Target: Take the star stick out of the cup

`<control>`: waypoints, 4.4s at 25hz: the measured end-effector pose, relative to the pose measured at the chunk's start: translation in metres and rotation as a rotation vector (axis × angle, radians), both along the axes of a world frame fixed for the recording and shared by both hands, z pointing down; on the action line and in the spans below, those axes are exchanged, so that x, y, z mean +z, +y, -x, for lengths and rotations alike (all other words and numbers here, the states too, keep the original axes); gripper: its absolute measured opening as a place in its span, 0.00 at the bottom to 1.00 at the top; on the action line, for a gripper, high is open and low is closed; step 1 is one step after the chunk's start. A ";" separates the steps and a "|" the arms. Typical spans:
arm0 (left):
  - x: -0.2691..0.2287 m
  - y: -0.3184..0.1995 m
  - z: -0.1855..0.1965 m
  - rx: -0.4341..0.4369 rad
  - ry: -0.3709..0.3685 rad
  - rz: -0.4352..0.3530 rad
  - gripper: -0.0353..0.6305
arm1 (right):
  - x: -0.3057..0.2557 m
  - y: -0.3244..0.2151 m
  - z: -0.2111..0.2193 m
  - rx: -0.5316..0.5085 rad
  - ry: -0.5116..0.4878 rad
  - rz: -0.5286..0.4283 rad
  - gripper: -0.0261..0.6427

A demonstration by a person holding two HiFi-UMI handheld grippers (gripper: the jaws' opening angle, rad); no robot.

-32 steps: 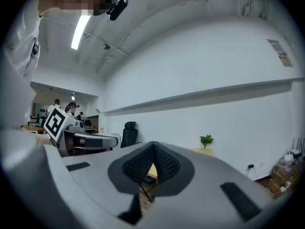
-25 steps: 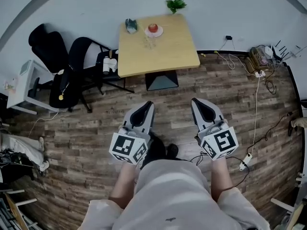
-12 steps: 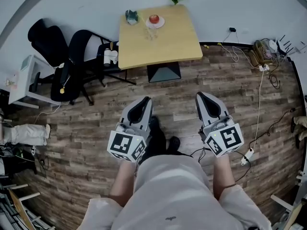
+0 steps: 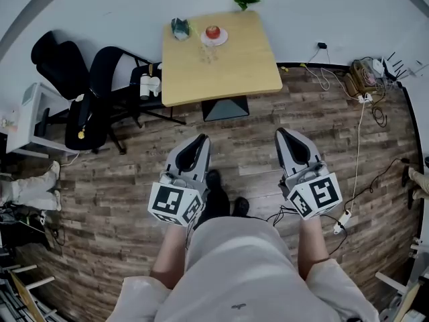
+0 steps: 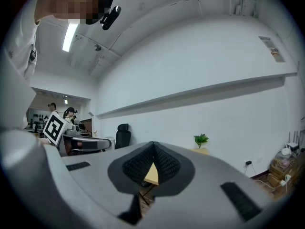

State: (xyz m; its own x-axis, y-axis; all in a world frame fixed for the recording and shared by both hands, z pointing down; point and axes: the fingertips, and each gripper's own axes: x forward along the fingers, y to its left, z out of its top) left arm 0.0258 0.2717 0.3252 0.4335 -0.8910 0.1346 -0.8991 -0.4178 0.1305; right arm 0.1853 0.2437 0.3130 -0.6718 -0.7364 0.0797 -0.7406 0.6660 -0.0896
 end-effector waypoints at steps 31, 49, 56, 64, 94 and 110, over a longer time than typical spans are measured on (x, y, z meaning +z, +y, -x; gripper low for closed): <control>0.018 -0.166 0.114 0.123 0.045 0.019 0.17 | 0.001 -0.138 0.116 0.090 0.062 0.022 0.12; 0.043 -0.212 0.131 0.070 0.040 0.080 0.19 | 0.026 -0.198 0.147 0.003 0.059 0.073 0.19; 0.040 -0.260 0.130 0.016 0.019 0.094 0.20 | 0.026 -0.261 0.151 -0.058 0.030 0.070 0.19; 0.040 -0.323 0.116 -0.029 0.014 0.109 0.21 | 0.029 -0.333 0.150 -0.131 0.017 0.071 0.19; 0.095 -0.411 0.097 -0.217 0.008 0.227 0.21 | 0.078 -0.424 0.158 -0.364 0.031 0.172 0.19; 0.155 -0.481 0.120 -0.111 0.031 0.300 0.21 | 0.084 -0.443 0.164 -0.255 0.077 0.199 0.19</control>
